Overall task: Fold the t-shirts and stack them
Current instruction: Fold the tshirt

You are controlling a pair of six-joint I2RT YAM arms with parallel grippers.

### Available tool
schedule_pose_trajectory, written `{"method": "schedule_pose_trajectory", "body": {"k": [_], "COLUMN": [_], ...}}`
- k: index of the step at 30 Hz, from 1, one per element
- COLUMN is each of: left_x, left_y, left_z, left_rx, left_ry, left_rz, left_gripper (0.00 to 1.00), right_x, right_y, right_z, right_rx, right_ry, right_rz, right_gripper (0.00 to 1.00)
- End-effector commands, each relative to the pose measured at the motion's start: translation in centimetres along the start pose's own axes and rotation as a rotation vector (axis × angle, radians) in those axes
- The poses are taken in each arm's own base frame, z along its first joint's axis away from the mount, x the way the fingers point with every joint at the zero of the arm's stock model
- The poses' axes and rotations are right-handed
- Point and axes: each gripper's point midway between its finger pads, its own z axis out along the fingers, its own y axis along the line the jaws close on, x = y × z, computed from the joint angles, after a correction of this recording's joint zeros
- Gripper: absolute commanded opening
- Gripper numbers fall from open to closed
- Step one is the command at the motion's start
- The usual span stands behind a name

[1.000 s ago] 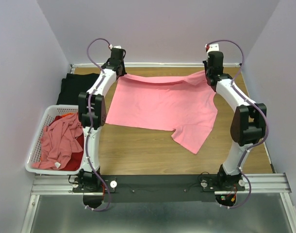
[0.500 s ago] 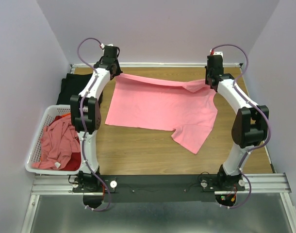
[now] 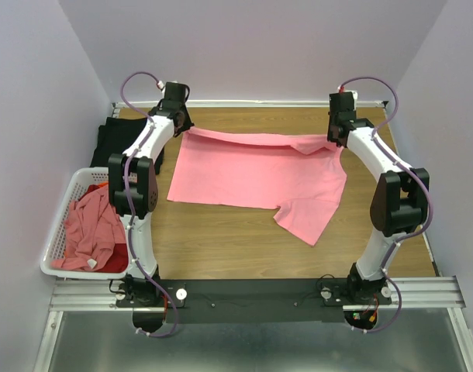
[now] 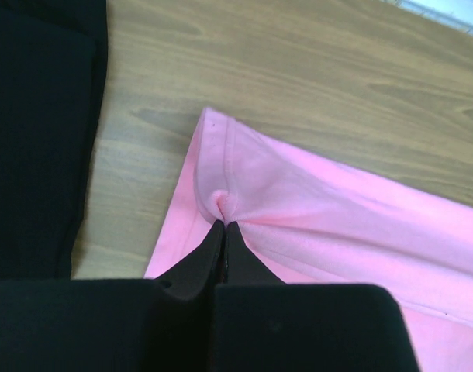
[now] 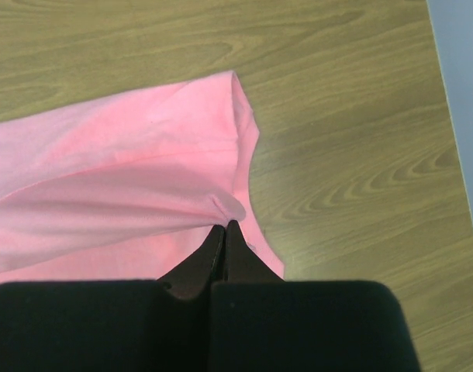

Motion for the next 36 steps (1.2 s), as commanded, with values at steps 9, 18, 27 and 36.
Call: {"method": "schedule_pose_trajectory", "body": {"k": [9,18,27,36], "left_x": [3.3,7.0,6.4,5.2], "left_y": [3.0,5.2,5.5,6.3], "left_z": [2.1,5.1,3.6,-3.3], "left_rx": [-0.086,-0.164,-0.171,-0.19], "left_ry": [0.044,0.119,0.112,0.053], "left_rz": [-0.08,-0.041,-0.007,-0.035], "left_gripper": [0.0,0.0,0.38,0.83], "right_x": [7.1,11.5,11.6,9.6], "right_y": [0.6,1.5,1.9,2.2], "right_z": [0.9,1.7,0.2,-4.2], "right_rx": [-0.023,-0.037,-0.077,-0.189], "right_ry": [0.194,0.326,0.373,0.325], "right_rz": [0.027,0.055,0.077,0.124], "right_gripper": [0.01,0.09,0.29,0.71]}}
